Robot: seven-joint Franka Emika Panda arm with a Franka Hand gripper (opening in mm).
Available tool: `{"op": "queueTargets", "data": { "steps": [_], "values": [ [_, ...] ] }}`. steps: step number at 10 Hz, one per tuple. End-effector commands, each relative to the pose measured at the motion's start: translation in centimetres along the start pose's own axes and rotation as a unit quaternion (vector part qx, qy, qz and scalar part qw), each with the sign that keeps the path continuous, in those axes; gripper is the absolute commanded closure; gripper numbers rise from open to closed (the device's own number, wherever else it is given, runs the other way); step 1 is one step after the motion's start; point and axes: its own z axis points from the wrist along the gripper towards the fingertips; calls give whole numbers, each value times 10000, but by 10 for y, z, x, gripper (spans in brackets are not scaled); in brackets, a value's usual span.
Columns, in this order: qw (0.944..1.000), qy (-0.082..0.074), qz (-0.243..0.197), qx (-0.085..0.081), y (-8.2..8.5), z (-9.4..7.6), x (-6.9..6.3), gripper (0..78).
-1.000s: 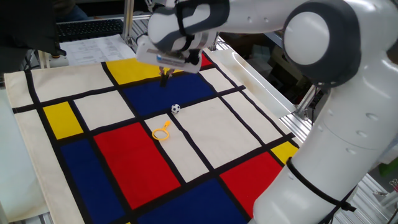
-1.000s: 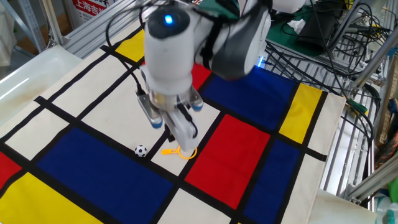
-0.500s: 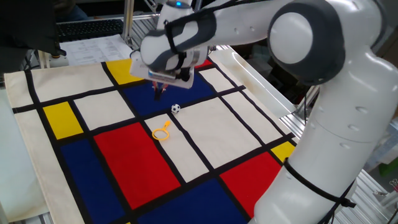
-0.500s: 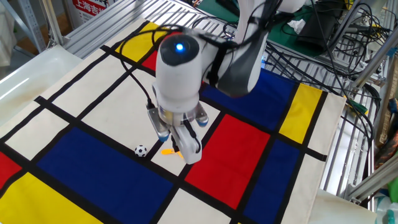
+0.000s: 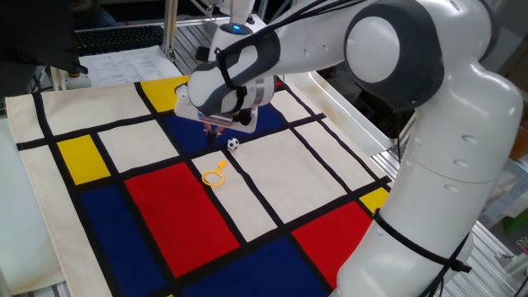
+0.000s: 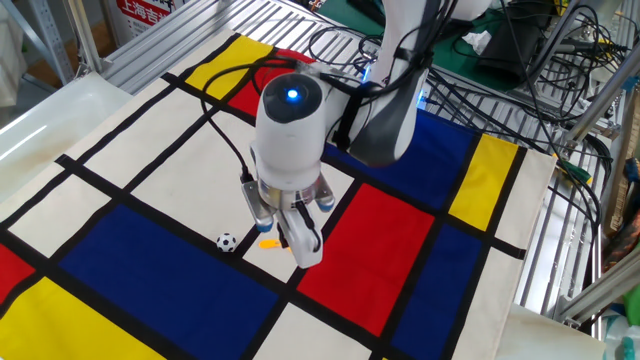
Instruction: Attach the bubble ring to the ball
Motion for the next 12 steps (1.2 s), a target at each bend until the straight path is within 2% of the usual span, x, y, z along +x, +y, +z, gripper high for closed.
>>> {"op": "queueTargets", "data": {
  "steps": [1,5,10,12],
  "values": [
    [10000,-6,10,4,-16,7,-2,776],
    [9999,-67,61,82,-21,16,-1,776],
    [9999,-148,84,21,-26,35,-2,776],
    [9998,-156,104,5,-26,36,-2,776]
  ]
}}
